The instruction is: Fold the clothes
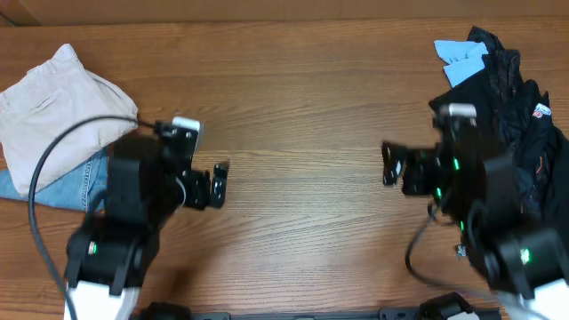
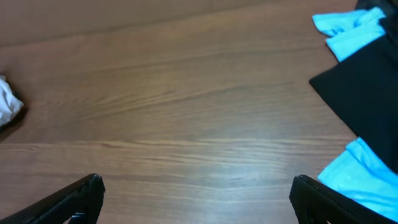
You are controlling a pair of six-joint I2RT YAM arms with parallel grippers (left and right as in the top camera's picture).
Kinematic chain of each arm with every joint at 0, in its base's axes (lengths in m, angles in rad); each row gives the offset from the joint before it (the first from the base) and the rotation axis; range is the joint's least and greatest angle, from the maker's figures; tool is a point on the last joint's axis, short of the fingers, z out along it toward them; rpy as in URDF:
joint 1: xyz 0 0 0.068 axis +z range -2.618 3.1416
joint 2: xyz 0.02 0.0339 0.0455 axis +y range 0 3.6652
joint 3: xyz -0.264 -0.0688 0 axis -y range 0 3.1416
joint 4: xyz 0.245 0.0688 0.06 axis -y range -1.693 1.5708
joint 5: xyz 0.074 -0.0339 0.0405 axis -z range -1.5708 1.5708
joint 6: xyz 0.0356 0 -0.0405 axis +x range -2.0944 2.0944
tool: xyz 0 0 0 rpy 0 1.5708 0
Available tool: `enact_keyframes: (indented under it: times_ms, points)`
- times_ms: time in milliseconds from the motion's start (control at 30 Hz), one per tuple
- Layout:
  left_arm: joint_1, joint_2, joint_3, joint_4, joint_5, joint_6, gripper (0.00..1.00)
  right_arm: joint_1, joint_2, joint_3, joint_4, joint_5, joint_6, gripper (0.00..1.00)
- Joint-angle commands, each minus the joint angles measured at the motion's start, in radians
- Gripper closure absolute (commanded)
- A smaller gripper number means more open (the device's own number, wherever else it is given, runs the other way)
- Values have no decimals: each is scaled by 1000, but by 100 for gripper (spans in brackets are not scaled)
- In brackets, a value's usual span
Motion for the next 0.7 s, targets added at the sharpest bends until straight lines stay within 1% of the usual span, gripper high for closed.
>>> enact_keyframes:
  times_ms: [0, 67, 167, 333, 500, 600, 667]
  points:
    - [-9, -104, -53, 8, -81, -28, 0, 0, -151, -145, 39, 47, 8, 0]
    - [-9, -161, -86, 14, -149, -63, 0, 0, -231, -213, 53, 82, 8, 0]
    - [-8, -212, -135, 44, -222, -75, 0, 0, -272, -240, 45, 119, 8, 0]
    - [-8, -210, -170, 74, -194, -61, 0, 0, -267, -240, 12, 120, 8, 0]
    - [-5, -204, -170, 102, -66, 45, 0, 0, -267, -240, -36, 120, 8, 0]
    - [-3, -197, -170, 147, -79, 58, 0, 0, -267, -240, -49, 120, 8, 0]
    - [-3, -182, -170, 176, -116, 58, 0, 0, -267, -240, -49, 120, 8, 0]
